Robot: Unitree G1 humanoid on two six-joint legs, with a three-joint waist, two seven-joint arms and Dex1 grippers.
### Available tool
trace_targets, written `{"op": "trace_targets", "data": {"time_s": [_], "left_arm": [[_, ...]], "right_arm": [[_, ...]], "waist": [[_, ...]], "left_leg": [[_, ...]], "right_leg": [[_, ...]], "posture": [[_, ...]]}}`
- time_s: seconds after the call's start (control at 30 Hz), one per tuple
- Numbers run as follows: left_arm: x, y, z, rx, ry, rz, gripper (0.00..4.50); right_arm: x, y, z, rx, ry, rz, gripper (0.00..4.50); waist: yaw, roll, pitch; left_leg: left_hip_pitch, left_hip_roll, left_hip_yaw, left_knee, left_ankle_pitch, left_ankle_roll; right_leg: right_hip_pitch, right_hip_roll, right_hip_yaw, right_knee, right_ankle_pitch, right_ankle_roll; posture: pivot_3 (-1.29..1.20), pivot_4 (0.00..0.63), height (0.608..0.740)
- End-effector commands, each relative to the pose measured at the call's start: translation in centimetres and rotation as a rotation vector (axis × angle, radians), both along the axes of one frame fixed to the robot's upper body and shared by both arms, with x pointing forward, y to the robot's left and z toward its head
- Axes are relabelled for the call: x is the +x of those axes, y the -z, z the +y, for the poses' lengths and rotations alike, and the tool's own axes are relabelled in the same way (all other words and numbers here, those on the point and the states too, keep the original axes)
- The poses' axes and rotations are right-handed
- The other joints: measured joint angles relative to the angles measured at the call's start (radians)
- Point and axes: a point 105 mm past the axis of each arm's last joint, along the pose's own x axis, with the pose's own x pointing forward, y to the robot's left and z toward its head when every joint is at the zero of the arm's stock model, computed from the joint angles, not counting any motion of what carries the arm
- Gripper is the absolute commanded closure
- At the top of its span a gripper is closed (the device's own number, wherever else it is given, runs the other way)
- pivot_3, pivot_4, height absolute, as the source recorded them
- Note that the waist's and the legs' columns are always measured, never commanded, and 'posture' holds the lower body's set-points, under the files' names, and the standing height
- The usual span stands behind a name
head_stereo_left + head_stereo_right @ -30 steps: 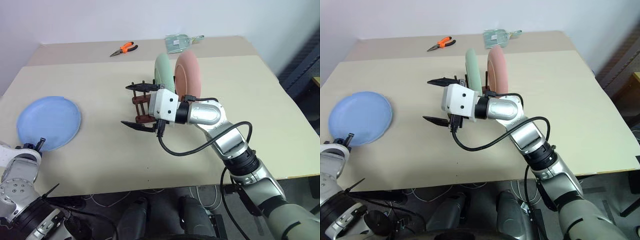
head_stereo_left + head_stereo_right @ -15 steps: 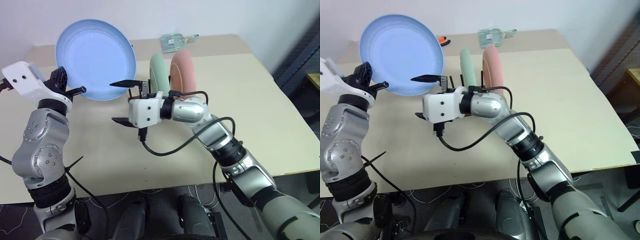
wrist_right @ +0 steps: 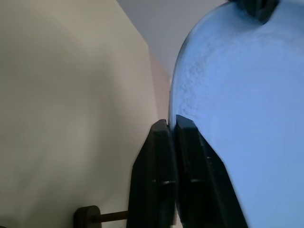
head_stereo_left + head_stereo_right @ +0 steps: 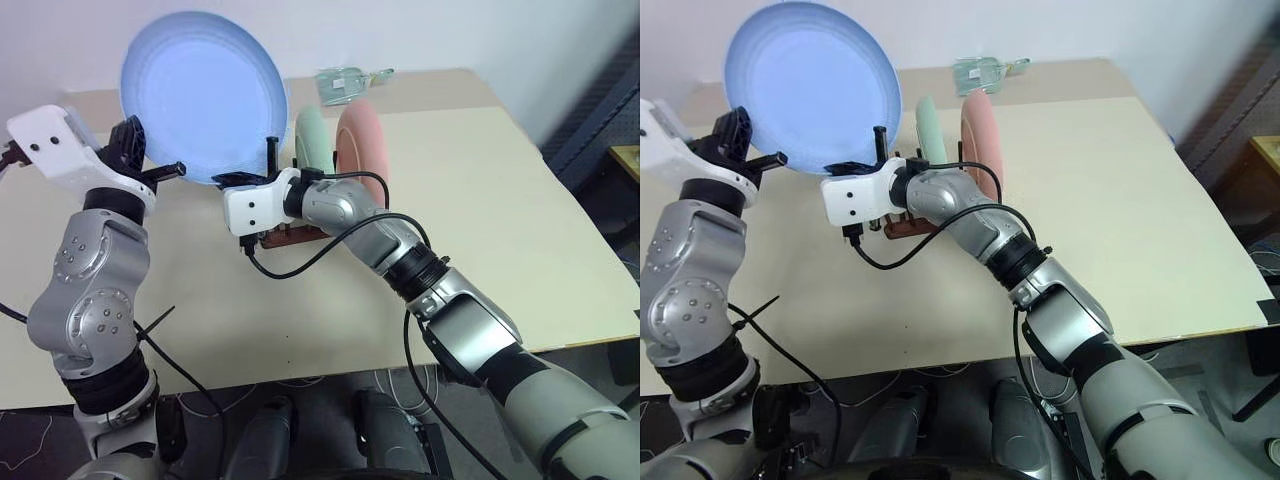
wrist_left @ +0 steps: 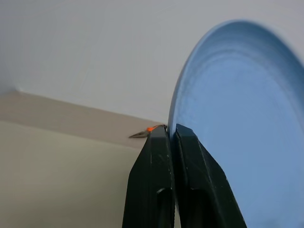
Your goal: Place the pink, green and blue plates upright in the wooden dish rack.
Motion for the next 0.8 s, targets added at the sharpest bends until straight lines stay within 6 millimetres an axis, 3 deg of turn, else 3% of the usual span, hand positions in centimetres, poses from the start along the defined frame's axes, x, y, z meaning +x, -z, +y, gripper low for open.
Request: {"op": "trace_targets", "data": {"time_s": [0.03, 0.1, 0.2, 0.27, 0.37, 0.4, 0.47, 0.53, 0.6, 0.8], "left_arm": [[-1.1, -1.5, -0.2, -0.012, 0.026, -0.079, 3.08], [-1.3, -1.8, 0.1, -0.04, 0.022, -0.097, 2.04], [-2.6, -4.3, 3.1, -0.166, -0.056, -0.24, 0.63], [-3.9, -5.4, 6.3, -0.19, -0.17, -0.311, 0.63], [-6.4, -6.0, 10.9, -0.045, -0.391, -0.318, 0.63], [-6.8, -6.0, 11.6, -0.006, -0.427, -0.308, 0.63], [-7.4, -4.5, 12.6, 0.239, -0.528, -0.213, 0.63], [-6.8, -1.5, 11.8, 0.451, -0.506, -0.079, 0.63], [-6.1, 1.7, 10.4, 0.534, -0.425, 0.019, 0.63], [-5.0, 10.0, 3.9, 0.561, -0.093, 0.183, 0.63]], "right_arm": [[-0.8, -2.2, 0.6, 0.035, -0.035, -0.079, 4.5], [-0.9, -2.1, 0.7, 0.036, -0.037, -0.081, 4.5], [-1.1, -2.1, 0.7, 0.037, -0.05, -0.09, 4.5], [-1.3, -2.3, 0.6, 0.054, -0.067, -0.089, 4.5], [-2.1, -3.8, 0.2, 0.162, -0.139, -0.033, 4.5], [-2.3, -4.2, 0.1, 0.19, -0.158, -0.018, 4.5], [-3.7, -5.4, -0.4, 0.309, -0.268, 0.119, 4.5], [-5.4, -7.0, -1.3, 0.459, -0.401, 0.32, 4.5], [-6.6, -8.0, -2.3, 0.581, -0.51, 0.544, 4.5], [-8.3, -8.5, -4.2, 0.794, -0.635, 1.064, 4.5]], "waist": [[0.001, 0.0, 0.0], [0.0, 0.0, 0.0], [0.0, 0.0, 0.0], [-0.002, 0.0, 0.0], [-0.008, 0.0, 0.001], [-0.01, 0.0, 0.001], [-0.008, 0.0, 0.001], [-0.008, 0.001, 0.001], [0.002, 0.002, 0.002], [0.007, 0.002, 0.001]], "left_leg": [[0.0, 0.0, 0.0, 0.0, 0.0, 0.0], [0.0, 0.0, 0.0, 0.0, 0.0, 0.0], [0.0, 0.0, 0.0, 0.0, 0.0, -0.001], [0.0, 0.001, 0.0, 0.0, 0.0, -0.001], [0.0, 0.002, 0.001, -0.001, 0.002, -0.006], [0.0, 0.003, 0.002, -0.002, 0.002, -0.007], [0.0, 0.003, 0.003, -0.002, 0.002, -0.007], [0.0, 0.003, 0.003, -0.002, 0.0, -0.003], [0.001, 0.006, 0.002, -0.002, 0.0, -0.003], [0.001, 0.008, -0.001, -0.002, -0.001, -0.003]], "right_leg": [[0.0, 0.0, 0.0, 0.0, 0.0, 0.0], [0.0, 0.0, 0.0, 0.0, 0.0, 0.0], [0.0, 0.0, 0.0, 0.0, 0.0, 0.0], [-0.001, 0.001, 0.0, 0.0, 0.001, -0.001], [-0.002, 0.004, 0.001, 0.0, 0.001, -0.003], [-0.002, 0.004, 0.001, 0.0, 0.001, -0.003], [-0.002, 0.004, 0.001, 0.0, 0.001, -0.003], [-0.002, 0.004, 0.001, -0.001, 0.001, -0.003], [-0.001, 0.004, 0.002, 0.0, 0.001, -0.003], [0.0, 0.004, 0.001, -0.001, 0.0, -0.008]], "posture": [[0.0, 0.15, 0.74], [0.0, 0.15, 0.74], [0.0, 0.15, 0.74], [0.0, 0.15, 0.74], [0.0, 0.15, 0.74], [0.0, 0.15, 0.74], [0.0, 0.15, 0.74], [0.0, 0.15, 0.74], [0.0, 0.15, 0.74], [0.0, 0.15, 0.74]]}}
